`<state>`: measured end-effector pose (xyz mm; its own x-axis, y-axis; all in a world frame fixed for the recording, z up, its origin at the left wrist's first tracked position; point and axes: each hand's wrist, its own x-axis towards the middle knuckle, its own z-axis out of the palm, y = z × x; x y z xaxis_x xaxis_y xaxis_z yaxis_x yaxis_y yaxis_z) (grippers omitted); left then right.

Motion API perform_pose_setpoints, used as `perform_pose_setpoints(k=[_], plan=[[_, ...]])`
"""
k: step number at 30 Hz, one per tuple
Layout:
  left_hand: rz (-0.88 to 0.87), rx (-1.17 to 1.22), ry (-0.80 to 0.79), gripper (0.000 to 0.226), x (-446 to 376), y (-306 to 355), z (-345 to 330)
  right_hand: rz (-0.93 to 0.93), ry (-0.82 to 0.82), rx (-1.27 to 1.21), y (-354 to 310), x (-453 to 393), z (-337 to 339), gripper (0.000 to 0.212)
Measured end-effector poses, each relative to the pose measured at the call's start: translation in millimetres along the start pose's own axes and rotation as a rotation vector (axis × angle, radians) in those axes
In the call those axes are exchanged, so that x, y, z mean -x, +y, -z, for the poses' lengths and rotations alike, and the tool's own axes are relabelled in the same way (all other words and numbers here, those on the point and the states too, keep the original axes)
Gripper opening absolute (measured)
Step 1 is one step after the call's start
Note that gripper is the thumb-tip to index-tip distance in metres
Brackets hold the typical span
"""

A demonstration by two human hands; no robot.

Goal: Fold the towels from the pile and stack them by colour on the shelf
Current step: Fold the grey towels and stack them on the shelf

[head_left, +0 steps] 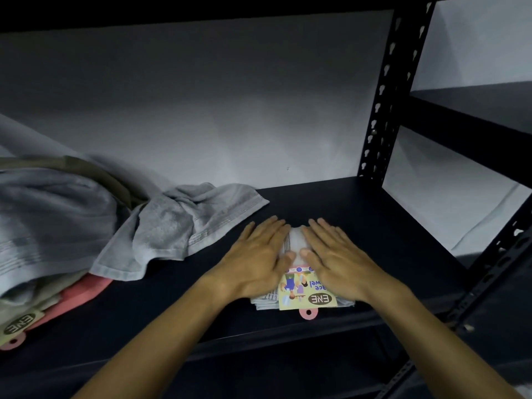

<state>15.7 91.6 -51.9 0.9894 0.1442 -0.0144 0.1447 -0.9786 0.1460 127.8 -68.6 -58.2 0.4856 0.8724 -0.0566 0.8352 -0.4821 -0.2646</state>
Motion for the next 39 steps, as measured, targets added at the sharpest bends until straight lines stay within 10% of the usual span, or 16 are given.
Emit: perform_pose_setpoints(k=[12, 19, 23, 31, 34, 39], plan=[[0.024, 0.173, -0.195, 0.059, 0.3, -27.8, -7.0, -0.077, -0.170, 0.104, 3.9, -5.1, -1.6, 0.058], [-0.121, 0.127, 0.078, 0.070, -13.5, -48.1, 36.3, 0.009, 0.513, 0.158, -57.5, 29.3, -3.5, 0.053], [-0.245, -0.093, -0.123, 0.077, -12.3, -40.3, 31.1, -0.002, 0.371, 0.153, -70.5, 35.5, -28.3, 0.060], [-0.195, -0.092, 0.028, 0.069, 43.8, -58.4, 11.3, 0.222, -0.063, 0.217, 13.4, 32.9, 13.0, 0.053], [-0.227, -0.145, 0.153, 0.052, 66.9, -40.0, -2.9, 0.298, 0.062, 0.264, 24.0, 24.3, 25.2, 0.082], [-0.195, -0.153, 0.252, 0.055, 69.2, 1.1, -7.8, 0.430, 0.406, 0.278, 19.2, 25.1, 17.1, 0.058]])
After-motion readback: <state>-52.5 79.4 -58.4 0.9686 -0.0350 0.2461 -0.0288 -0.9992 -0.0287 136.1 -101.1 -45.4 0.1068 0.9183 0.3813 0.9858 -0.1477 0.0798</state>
